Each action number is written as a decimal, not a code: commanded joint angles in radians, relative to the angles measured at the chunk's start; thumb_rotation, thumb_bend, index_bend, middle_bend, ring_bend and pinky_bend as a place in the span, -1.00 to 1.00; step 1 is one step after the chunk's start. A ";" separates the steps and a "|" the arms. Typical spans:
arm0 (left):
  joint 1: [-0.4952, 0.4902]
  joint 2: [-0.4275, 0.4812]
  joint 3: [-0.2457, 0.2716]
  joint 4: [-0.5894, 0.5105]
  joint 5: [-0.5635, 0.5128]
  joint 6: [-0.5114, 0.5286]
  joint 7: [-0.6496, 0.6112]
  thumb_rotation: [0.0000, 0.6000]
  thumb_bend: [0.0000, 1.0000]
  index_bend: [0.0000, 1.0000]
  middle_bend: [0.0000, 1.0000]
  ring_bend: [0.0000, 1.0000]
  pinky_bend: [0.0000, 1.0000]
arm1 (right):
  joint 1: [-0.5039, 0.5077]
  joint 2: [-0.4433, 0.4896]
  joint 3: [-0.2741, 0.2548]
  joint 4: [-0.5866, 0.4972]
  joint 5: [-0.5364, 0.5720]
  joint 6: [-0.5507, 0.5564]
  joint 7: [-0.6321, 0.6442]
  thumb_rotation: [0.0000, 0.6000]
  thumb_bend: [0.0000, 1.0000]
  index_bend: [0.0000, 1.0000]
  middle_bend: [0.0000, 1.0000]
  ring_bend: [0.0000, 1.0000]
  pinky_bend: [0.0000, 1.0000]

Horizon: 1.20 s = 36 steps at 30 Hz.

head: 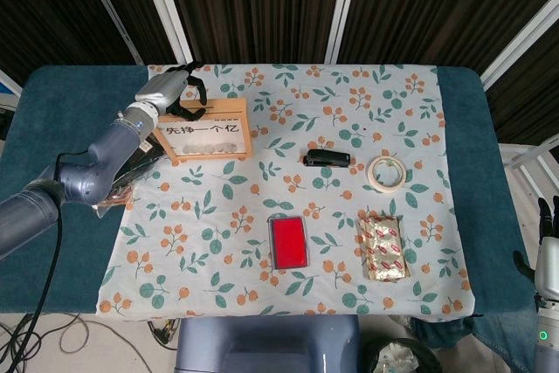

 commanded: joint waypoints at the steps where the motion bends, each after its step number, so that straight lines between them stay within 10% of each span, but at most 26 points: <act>1: 0.002 0.007 -0.011 -0.015 0.004 0.019 -0.004 1.00 -0.39 0.00 -0.99 -1.00 -1.00 | 0.000 0.000 0.001 0.000 0.000 0.001 0.000 1.00 -0.40 -1.00 -1.00 -1.00 -1.00; 15: 0.178 0.179 -0.078 -0.371 0.202 0.412 0.009 1.00 -0.24 0.07 -0.95 -1.00 -1.00 | 0.003 -0.006 0.003 0.010 0.013 -0.009 0.001 1.00 -0.40 -1.00 -1.00 -1.00 -1.00; 24: 0.464 0.258 0.049 -0.614 0.400 0.791 0.107 1.00 -0.24 -0.08 -0.96 -1.00 -1.00 | 0.004 0.003 0.005 0.013 0.016 -0.021 0.020 1.00 -0.40 -1.00 -1.00 -1.00 -1.00; 36: 0.762 0.167 0.224 -0.622 0.588 1.135 0.318 1.00 -0.23 -0.43 -1.00 -1.00 -1.00 | 0.015 0.038 -0.050 -0.010 -0.085 -0.061 0.103 1.00 -0.40 -1.00 -1.00 -1.00 -1.00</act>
